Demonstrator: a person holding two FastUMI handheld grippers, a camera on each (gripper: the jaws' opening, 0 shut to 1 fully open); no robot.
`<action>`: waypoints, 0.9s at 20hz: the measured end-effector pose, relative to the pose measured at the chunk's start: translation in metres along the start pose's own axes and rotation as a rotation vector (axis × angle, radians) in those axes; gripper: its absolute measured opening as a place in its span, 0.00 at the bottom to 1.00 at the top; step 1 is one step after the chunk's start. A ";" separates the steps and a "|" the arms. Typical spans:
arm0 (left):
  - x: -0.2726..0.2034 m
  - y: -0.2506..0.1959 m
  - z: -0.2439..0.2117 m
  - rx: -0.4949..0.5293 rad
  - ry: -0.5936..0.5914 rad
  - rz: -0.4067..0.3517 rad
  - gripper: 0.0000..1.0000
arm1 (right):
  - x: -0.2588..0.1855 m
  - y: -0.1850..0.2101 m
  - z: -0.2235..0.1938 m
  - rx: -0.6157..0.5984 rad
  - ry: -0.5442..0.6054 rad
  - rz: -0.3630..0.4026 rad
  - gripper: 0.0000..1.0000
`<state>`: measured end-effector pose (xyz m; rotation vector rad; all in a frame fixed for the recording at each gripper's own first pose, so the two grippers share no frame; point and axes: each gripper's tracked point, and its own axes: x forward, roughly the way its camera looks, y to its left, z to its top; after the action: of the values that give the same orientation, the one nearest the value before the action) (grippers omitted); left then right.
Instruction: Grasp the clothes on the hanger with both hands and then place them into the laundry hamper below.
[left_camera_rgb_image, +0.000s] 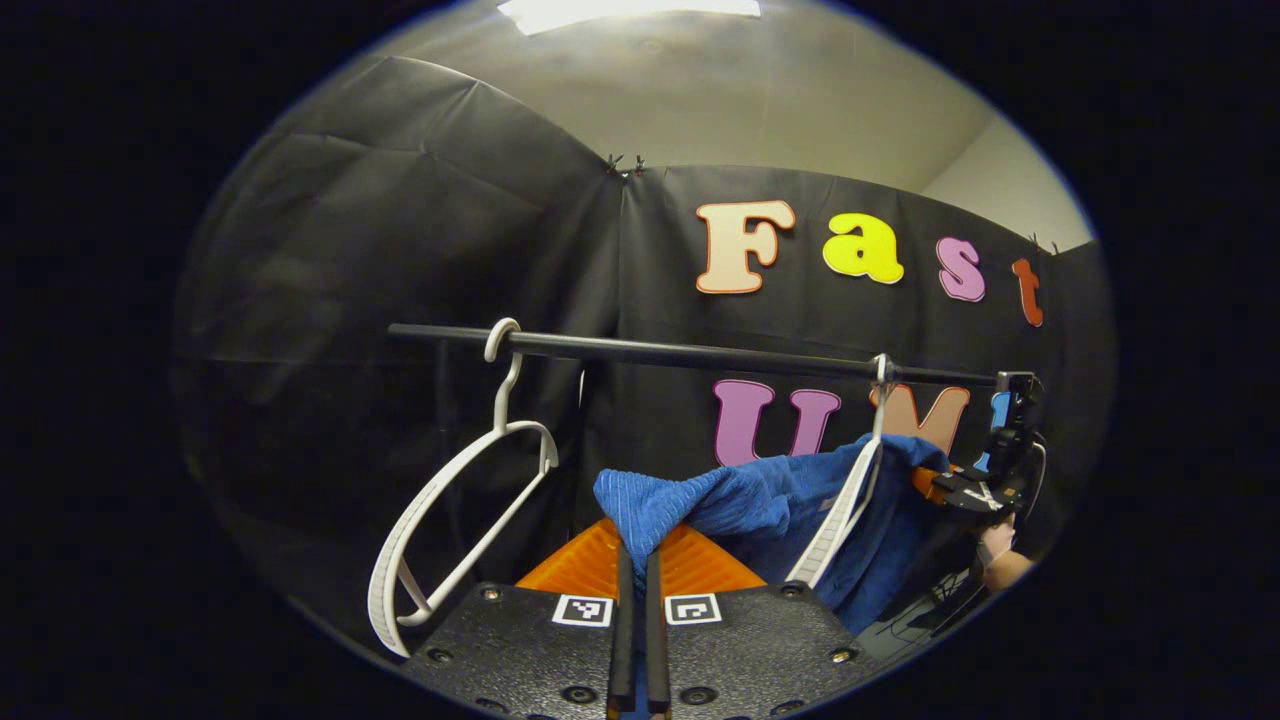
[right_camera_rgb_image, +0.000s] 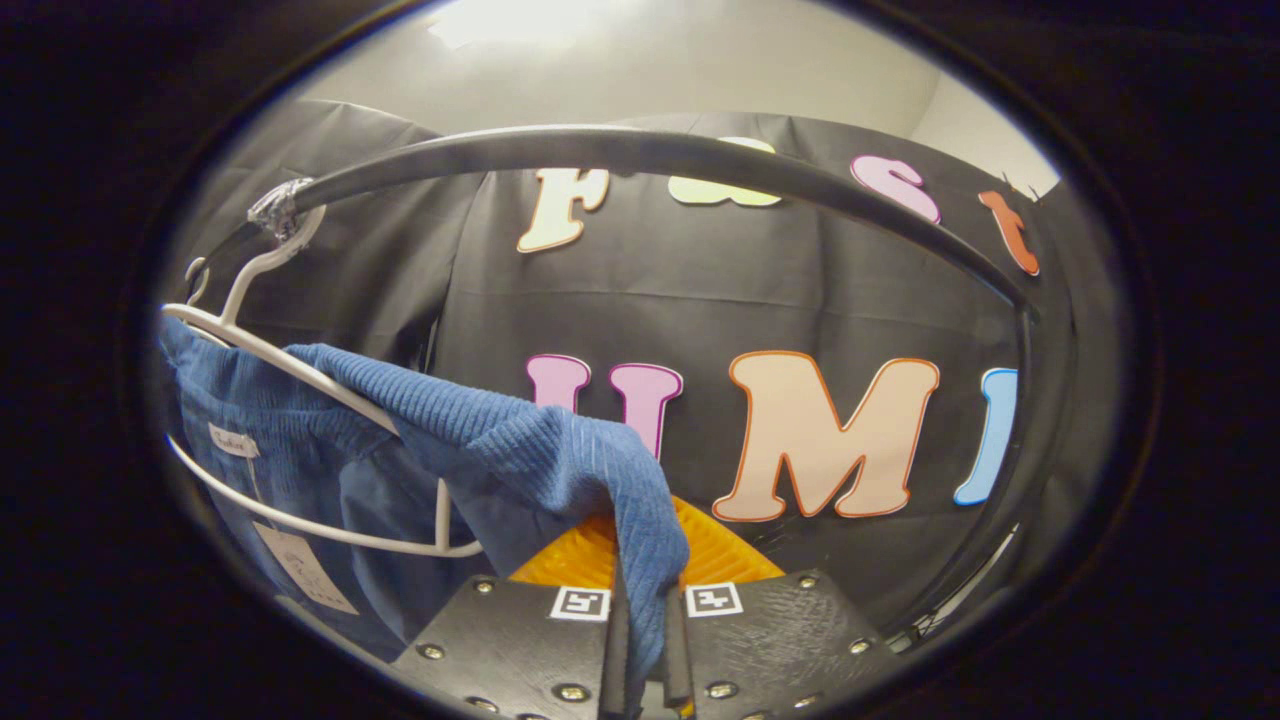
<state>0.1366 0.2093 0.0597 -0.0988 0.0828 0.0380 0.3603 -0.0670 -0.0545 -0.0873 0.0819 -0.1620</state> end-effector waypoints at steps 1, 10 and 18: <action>0.004 -0.001 -0.001 0.004 -0.004 -0.004 0.05 | 0.002 -0.002 0.000 -0.006 -0.001 -0.007 0.13; 0.041 -0.003 -0.016 -0.078 0.008 -0.056 0.05 | 0.027 -0.021 0.000 -0.009 -0.006 -0.077 0.13; 0.062 -0.006 -0.050 -0.057 0.080 -0.081 0.05 | 0.029 -0.027 -0.039 -0.016 0.056 -0.107 0.13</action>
<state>0.1948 0.2008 0.0056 -0.1609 0.1580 -0.0446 0.3810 -0.1014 -0.0930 -0.1033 0.1341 -0.2704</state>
